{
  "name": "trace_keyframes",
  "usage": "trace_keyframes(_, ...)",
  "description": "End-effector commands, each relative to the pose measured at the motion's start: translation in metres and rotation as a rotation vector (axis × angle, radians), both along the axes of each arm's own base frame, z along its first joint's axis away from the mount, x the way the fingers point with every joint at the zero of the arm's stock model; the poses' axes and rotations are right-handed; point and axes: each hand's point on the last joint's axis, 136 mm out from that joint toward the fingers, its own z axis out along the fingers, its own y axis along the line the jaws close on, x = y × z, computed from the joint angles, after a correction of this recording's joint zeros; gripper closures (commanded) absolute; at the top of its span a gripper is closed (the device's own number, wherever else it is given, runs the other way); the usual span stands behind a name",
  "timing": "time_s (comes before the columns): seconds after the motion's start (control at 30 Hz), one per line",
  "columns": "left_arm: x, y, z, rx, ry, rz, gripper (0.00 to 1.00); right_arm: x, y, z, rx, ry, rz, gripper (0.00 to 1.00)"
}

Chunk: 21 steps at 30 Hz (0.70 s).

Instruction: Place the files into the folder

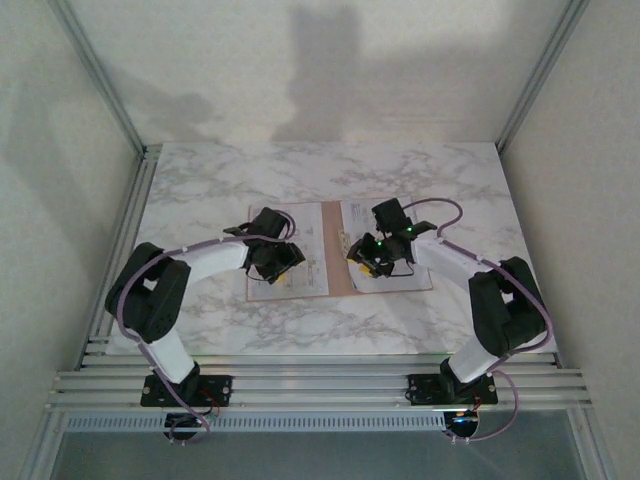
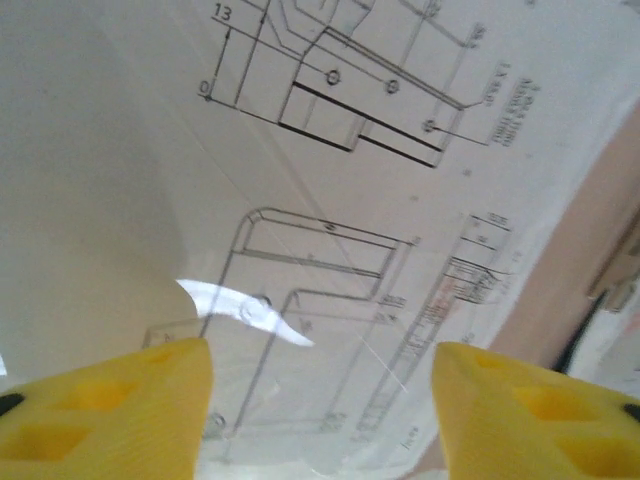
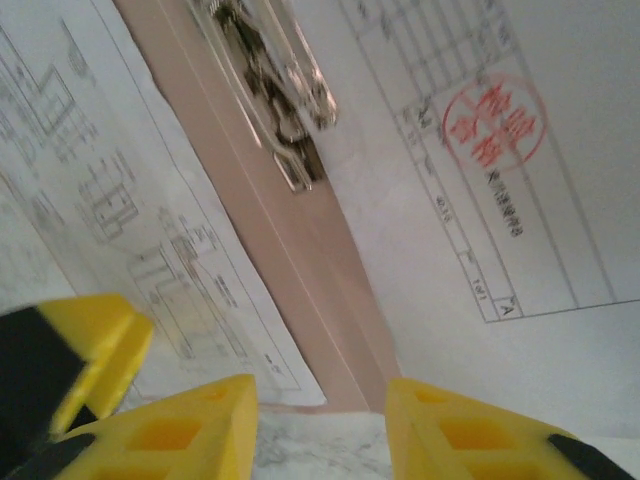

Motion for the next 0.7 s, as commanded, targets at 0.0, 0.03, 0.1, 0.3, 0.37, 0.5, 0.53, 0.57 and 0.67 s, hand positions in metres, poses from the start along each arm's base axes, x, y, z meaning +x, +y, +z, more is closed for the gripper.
trace_keyframes(0.0, 0.007, 0.002, 0.036, -0.002, -0.069, 0.019, 0.33, -0.009, 0.011, -0.01, 0.05, 0.001, 0.071, 0.61)
trace_keyframes(0.03, 0.007, 0.004, 0.039, -0.001, -0.074, 0.024, 0.32, -0.01, 0.012, -0.014, 0.058, 0.012, 0.077, 0.61)
trace_keyframes(0.1, 0.004, 0.012, 0.04, 0.008, -0.073, 0.031, 0.3, -0.011, 0.019, -0.02, 0.079, 0.026, 0.095, 0.59)
trace_keyframes(0.3, -0.012, 0.052, 0.026, 0.02, -0.04, 0.091, 0.29, -0.008, 0.026, -0.031, 0.078, 0.043, 0.112, 0.57)
trace_keyframes(0.37, -0.016, 0.064, 0.022, 0.02, -0.032, 0.112, 0.28, -0.008, 0.028, -0.035, 0.081, 0.055, 0.116, 0.57)
trace_keyframes(0.5, -0.021, 0.084, 0.019, 0.023, -0.026, 0.137, 0.26, -0.012, 0.029, -0.043, 0.072, 0.074, 0.128, 0.57)
trace_keyframes(0.53, -0.022, 0.088, 0.018, 0.022, -0.024, 0.14, 0.25, -0.013, 0.029, -0.044, 0.071, 0.079, 0.13, 0.57)
trace_keyframes(0.57, -0.023, 0.091, 0.017, 0.024, -0.021, 0.141, 0.25, -0.013, 0.03, -0.046, 0.074, 0.081, 0.131, 0.57)
trace_keyframes(0.67, -0.025, 0.102, 0.012, 0.03, -0.013, 0.15, 0.25, -0.015, 0.032, -0.048, 0.075, 0.088, 0.136, 0.57)
